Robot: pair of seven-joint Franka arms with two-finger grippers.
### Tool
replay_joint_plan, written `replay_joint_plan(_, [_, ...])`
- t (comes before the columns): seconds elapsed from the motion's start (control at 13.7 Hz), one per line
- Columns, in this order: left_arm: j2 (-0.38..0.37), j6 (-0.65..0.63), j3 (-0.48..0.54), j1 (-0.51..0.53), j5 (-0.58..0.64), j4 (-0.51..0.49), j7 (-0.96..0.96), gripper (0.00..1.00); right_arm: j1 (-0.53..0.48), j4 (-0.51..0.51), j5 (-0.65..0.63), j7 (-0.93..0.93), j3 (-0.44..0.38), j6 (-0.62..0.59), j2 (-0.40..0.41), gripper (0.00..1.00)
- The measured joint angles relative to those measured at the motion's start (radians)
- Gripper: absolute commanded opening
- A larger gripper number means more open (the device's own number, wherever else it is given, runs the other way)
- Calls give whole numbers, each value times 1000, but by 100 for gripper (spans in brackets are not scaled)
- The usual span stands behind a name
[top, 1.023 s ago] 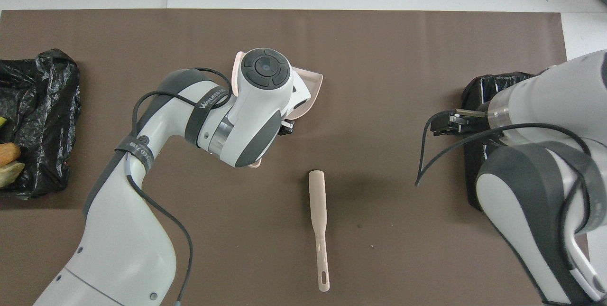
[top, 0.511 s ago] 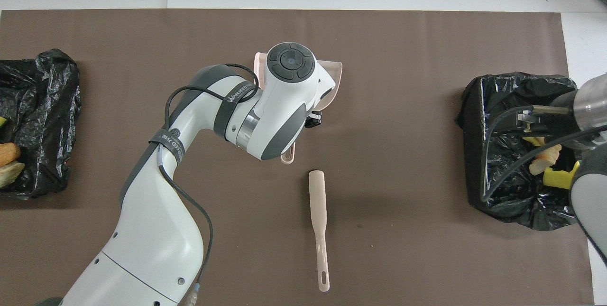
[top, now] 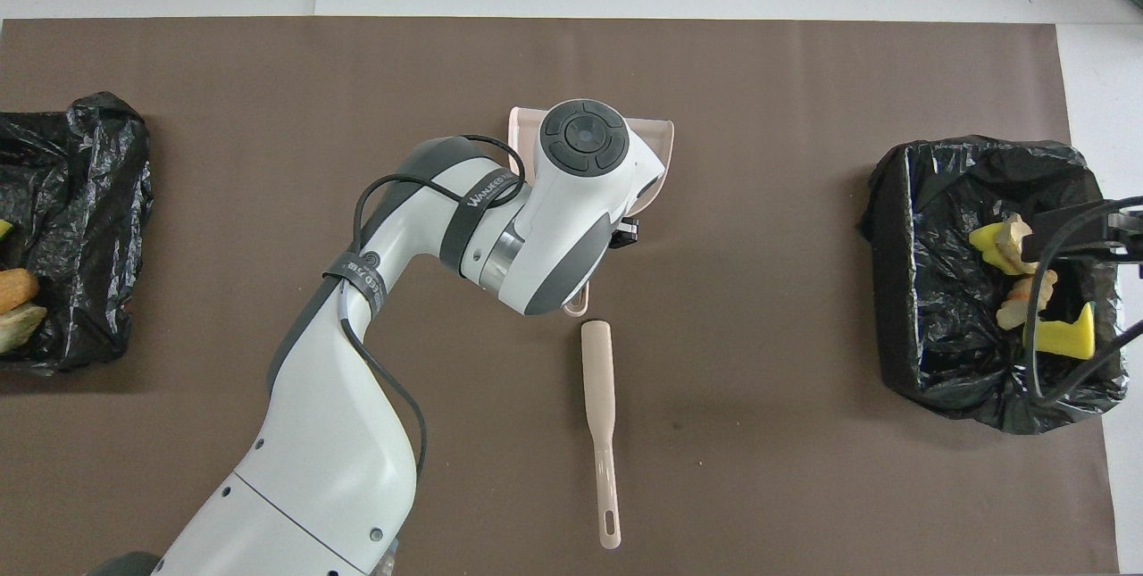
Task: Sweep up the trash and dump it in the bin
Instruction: 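Lower the dustpan to the table center while the right gripper retracts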
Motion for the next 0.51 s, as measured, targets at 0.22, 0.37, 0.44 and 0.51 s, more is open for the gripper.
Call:
replay_joint_plan(0.22, [12,49,0,-6,-38,0,-2,1,-15,-1,1,-39,-4,-3,0,100])
replay_joint_plan(0.37, [16,50,3,-6,-48,0,-2,29,-15,-1,1,-42,-4,-3,0,100])
replay_joint_plan(0.44, [17,50,3,-6,-48,0,-2,48,-14,-1,1,-43,-5,-3,0,100])
replay_joint_plan(0.51, [17,50,5,-6,-48,0,-2,63,-9,-1,1,-43,-9,-3,0,100])
